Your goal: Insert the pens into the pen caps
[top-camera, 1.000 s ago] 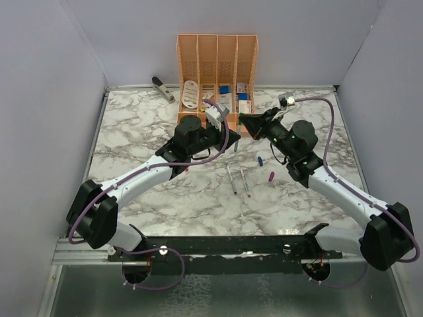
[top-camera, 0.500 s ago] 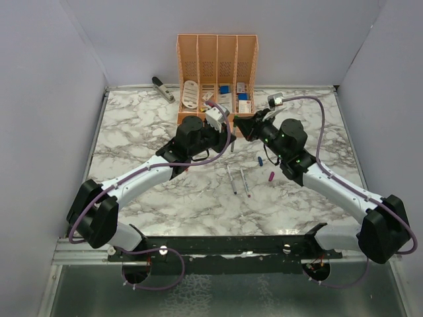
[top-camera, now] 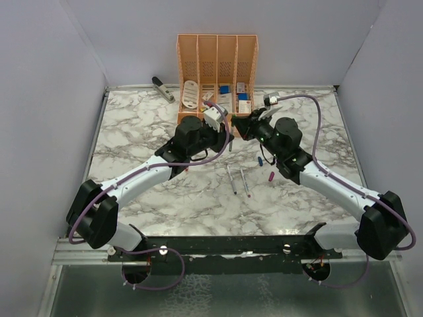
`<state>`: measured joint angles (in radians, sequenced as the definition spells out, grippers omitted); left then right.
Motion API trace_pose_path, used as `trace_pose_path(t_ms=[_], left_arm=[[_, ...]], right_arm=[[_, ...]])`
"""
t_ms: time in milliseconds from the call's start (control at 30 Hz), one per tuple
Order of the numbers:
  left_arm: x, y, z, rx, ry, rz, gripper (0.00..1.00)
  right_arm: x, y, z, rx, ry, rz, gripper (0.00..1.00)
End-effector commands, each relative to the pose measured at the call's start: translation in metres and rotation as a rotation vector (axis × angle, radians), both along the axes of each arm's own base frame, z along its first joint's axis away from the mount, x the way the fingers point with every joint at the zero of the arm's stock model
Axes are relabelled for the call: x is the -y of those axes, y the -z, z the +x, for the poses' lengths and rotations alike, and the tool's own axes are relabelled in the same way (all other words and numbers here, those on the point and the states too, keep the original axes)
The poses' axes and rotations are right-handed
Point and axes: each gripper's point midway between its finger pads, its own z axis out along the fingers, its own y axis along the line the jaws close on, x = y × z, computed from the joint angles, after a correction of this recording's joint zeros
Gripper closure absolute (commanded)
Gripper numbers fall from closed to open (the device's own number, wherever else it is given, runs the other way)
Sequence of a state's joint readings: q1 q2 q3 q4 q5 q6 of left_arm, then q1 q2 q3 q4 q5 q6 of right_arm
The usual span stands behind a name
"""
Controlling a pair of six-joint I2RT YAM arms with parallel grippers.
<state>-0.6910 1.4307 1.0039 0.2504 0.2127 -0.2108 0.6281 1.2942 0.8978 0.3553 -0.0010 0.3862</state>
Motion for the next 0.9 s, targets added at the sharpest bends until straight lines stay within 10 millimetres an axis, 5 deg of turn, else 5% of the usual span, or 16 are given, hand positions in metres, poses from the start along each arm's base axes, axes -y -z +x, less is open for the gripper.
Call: trace_pose_path(t_ms=[0,167,300,367,633,867], left_arm=[[-0.004,-0.032,-0.007,0.084,0.021,-0.06,1.0],[-0.025,0.037,-0.017,-0.098,-0.02,0.139,1.0],[-0.046,0.088,-0.016,-0.229,-0.097,0.316,1.0],[-0.056,0.107,-0.009,-0.277,-0.158,0.387,1.0],[-0.077,0.147,0.033,-0.446,-0.346,0.465,1.0],[-0.099,0.181,0.047,-0.595,-0.435,0.49,1.0]], right_arm=[[-0.009,0.026,-0.008,-0.076,-0.021,-0.077,0.89],[0.002,-0.043,0.0,0.1,0.039,-0.049,0.49],[0.02,-0.084,-0.009,0.205,0.094,0.002,0.28],[0.032,-0.092,-0.014,0.224,0.128,0.024,0.26],[0.065,-0.073,-0.015,0.146,0.276,-0.012,0.26],[0.081,-0.037,-0.016,0.026,0.35,-0.058,0.26]])
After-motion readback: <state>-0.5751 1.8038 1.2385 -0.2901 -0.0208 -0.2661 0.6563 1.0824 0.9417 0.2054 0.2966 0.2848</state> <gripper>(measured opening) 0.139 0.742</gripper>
